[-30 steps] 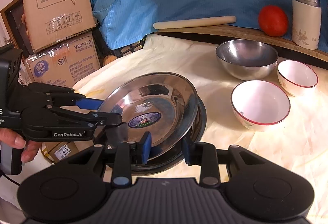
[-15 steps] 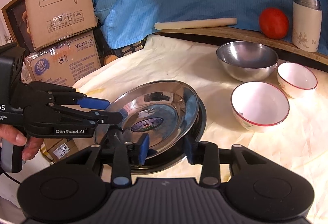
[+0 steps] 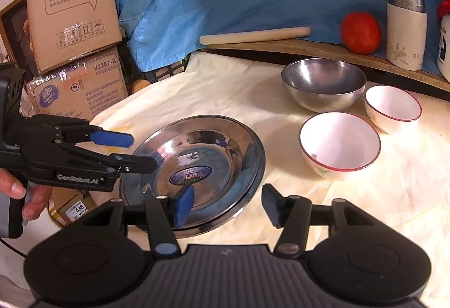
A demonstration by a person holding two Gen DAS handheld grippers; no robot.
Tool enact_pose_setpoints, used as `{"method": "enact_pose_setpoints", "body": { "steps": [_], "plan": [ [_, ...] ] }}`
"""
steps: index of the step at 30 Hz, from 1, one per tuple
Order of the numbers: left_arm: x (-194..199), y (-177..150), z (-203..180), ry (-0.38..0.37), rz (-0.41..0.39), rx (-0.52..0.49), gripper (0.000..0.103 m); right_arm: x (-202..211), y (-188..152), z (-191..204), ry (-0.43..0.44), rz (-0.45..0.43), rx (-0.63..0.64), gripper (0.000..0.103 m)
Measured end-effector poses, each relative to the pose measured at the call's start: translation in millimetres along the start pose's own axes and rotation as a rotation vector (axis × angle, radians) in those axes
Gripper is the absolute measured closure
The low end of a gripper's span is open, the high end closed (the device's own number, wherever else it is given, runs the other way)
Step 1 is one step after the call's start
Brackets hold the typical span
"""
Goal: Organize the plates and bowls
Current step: 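Move both grippers to the rim of the steel mixing bowl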
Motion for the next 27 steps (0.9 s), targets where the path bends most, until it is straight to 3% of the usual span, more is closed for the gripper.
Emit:
{"method": "enact_pose_setpoints", "body": {
  "steps": [10, 15, 27],
  "plan": [
    [-0.2, 24.8, 18.5, -0.003, -0.069, 0.120, 0.003, 14.1, 7.9, -13.4, 0.005, -0.066, -0.040, 0.009],
    [-9.9, 40.0, 22.9, -0.016, -0.090, 0.173, 0.001, 21.3, 17.4, -28.7, -0.008, -0.114, -0.068, 0.001],
    [-57.4, 86.7, 21.0, -0.076, -0.068, 0.258, 0.001, 23.7, 43.0, -82.2, -0.063, -0.186, -0.151, 0.000]
  ]
}}
Point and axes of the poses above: each gripper's, at about its wrist camera, not at the fingertips, and x roughly against the way its jaws point, z to its left, y to its top, the point moved 10 cm from there along -x, roughly the way its jaws point, and after that the axes turned 2 degrees about y, right-handed, at the moved point
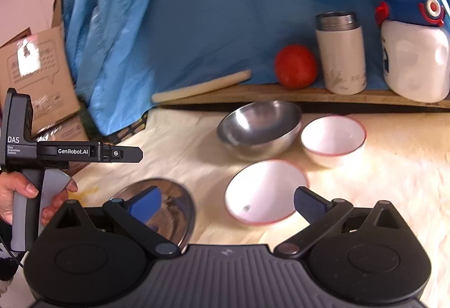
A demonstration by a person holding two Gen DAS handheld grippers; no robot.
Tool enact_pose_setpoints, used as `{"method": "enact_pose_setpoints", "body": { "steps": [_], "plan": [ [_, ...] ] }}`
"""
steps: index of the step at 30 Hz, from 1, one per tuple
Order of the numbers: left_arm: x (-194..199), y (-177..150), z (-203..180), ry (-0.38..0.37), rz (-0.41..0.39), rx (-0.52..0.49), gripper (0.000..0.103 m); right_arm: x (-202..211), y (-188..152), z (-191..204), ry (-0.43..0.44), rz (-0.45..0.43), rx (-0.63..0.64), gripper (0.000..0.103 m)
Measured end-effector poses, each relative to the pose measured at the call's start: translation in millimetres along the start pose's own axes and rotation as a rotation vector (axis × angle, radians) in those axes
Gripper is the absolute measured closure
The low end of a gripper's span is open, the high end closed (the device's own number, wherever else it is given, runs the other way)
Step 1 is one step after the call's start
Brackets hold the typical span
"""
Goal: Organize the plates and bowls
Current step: 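Move both grippers to the rim of the steel mixing bowl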
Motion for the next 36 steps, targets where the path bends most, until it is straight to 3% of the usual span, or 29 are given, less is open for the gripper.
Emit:
{"method": "enact_pose_setpoints", "body": {
  "steps": [14, 29, 36],
  "plan": [
    [-83.2, 31.2, -26.6, -0.100, 0.110, 0.119, 0.001, -49.6, 57.6, -54.5, -0.117, -0.014, 0.040, 0.001],
    [-116.4, 30.5, -51.6, -0.157, 0.152, 0.108, 0.001, -102.6, 76.6, -82.1, -0.103, 0.054, -0.005, 0.024],
    [-120.8, 28.1, -56.3, -0.187, 0.164, 0.115, 0.007, -116.6, 76.8, -79.8, -0.105, 0.071, 0.012, 0.047]
  ]
}}
Point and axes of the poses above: each gripper's, at about its wrist camera, not at the fingertips, and x roughly against the way its jaws point, z to its left, y to its top, the point moved 10 cm from there along -x, roughly the way its jaws point, and after that the axes turned 2 degrees about y, right-handed, at the moved point
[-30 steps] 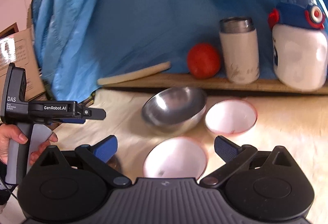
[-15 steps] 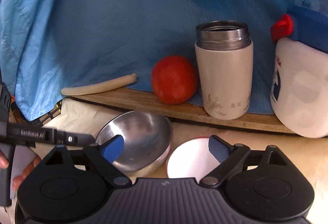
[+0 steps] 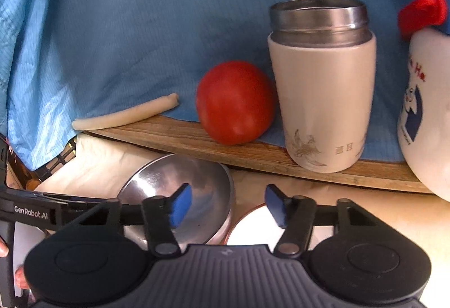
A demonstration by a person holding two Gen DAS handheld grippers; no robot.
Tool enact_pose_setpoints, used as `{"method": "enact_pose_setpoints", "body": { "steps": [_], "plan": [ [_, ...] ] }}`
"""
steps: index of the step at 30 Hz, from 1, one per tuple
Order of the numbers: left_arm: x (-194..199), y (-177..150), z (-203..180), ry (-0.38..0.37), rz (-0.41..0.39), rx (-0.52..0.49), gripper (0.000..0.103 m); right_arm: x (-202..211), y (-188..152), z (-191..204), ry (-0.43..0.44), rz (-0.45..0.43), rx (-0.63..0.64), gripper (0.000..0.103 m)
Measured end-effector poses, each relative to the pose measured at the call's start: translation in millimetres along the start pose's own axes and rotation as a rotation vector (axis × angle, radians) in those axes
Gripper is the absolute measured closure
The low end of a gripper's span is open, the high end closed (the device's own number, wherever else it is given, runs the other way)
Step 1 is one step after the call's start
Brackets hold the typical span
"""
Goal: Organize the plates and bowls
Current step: 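Move both grippers to the rim of the steel mixing bowl, then close the right gripper on the steel bowl rim while the left gripper grips it too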
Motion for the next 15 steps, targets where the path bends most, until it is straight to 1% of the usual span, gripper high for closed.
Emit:
{"method": "enact_pose_setpoints", "body": {
  "steps": [3, 5, 7, 11, 14, 15],
  "plan": [
    [0.5, -0.1, -0.6, -0.007, 0.000, 0.004, 0.012, -0.7, 0.3, 2.3, 0.004, 0.004, 0.004, 0.054],
    [0.5, -0.8, -1.5, -0.017, 0.003, 0.006, 0.017, -1.0, -0.1, 2.7, 0.007, 0.009, 0.007, 0.058],
    [0.3, -1.2, -3.0, -0.024, 0.007, 0.008, 0.020, -2.0, -0.6, 3.5, 0.009, 0.013, 0.008, 0.062],
    [-0.9, -3.4, -6.4, -0.046, 0.026, 0.009, 0.028, -4.6, -1.4, 4.0, 0.007, 0.023, 0.009, 0.067],
    [-1.7, -5.1, -9.1, -0.056, 0.035, 0.007, 0.030, -6.9, -3.0, 4.3, 0.010, 0.034, 0.005, 0.071],
    [-2.6, -6.1, -10.3, -0.061, 0.041, 0.008, 0.031, -8.1, -3.8, 4.6, 0.014, 0.040, 0.002, 0.074]
  ]
}}
Point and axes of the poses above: each gripper's, at about its wrist camera, not at the fingertips, and x roughly against the way its jaws point, z to its left, y to its top, the point moved 10 cm from there along -x, roughly the way its jaws point, and after that the axes turned 2 degrees about y, right-handed, at the moved point
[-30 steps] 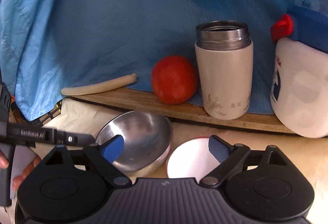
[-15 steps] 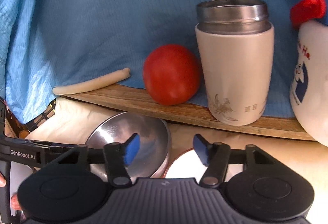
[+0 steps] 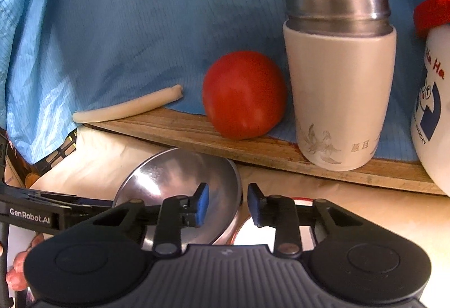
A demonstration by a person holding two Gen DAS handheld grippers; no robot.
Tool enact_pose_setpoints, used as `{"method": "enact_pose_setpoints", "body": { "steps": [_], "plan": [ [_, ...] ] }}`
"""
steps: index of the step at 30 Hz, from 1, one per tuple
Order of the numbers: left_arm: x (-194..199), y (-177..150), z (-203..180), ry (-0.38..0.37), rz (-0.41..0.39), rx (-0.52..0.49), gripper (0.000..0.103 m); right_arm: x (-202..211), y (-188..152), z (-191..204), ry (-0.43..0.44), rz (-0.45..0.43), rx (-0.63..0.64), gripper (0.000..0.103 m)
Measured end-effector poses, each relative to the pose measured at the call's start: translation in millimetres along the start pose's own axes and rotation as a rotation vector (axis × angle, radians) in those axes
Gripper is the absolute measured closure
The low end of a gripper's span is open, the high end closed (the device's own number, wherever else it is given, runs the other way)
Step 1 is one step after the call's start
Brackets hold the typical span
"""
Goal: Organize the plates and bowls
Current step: 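Close the right gripper on the steel bowl rim while the left gripper grips it too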
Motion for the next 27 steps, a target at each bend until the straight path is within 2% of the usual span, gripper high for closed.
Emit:
{"method": "enact_pose_setpoints", "body": {
  "steps": [3, 5, 7, 9, 20, 27],
  "plan": [
    [-2.7, -3.1, -2.3, -0.011, 0.019, -0.003, 0.038, -0.9, -1.1, -0.9, -0.002, 0.003, -0.005, 0.077],
    [-4.9, -5.1, -3.4, -0.011, 0.030, -0.010, 0.052, -0.8, -1.0, -1.0, -0.006, 0.003, -0.007, 0.080],
    [-5.2, -5.7, -3.9, -0.012, 0.029, -0.014, 0.060, -1.1, -1.6, -0.9, -0.006, 0.009, -0.011, 0.088],
    [-4.8, -5.0, -4.3, -0.011, 0.029, -0.017, 0.066, -1.7, -2.3, -0.1, -0.003, 0.014, -0.019, 0.090],
    [12.5, -6.0, 10.2, 0.036, 0.021, 0.015, 0.074, -1.1, -6.4, 16.3, 0.007, 0.044, -0.006, 0.092],
    [36.0, -3.4, 12.0, 0.042, -0.015, 0.042, 0.075, 10.3, -2.5, 35.6, 0.019, 0.032, 0.008, 0.093]
  ]
}}
Point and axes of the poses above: each gripper's, at about its wrist camera, not at the fingertips, and x roughly against the way its jaws point, z to its left, y to its top, the point moved 10 cm from there along -x, roughly the way its jaws point, and after that the axes turned 2 degrees about y, right-handed, at the moved point
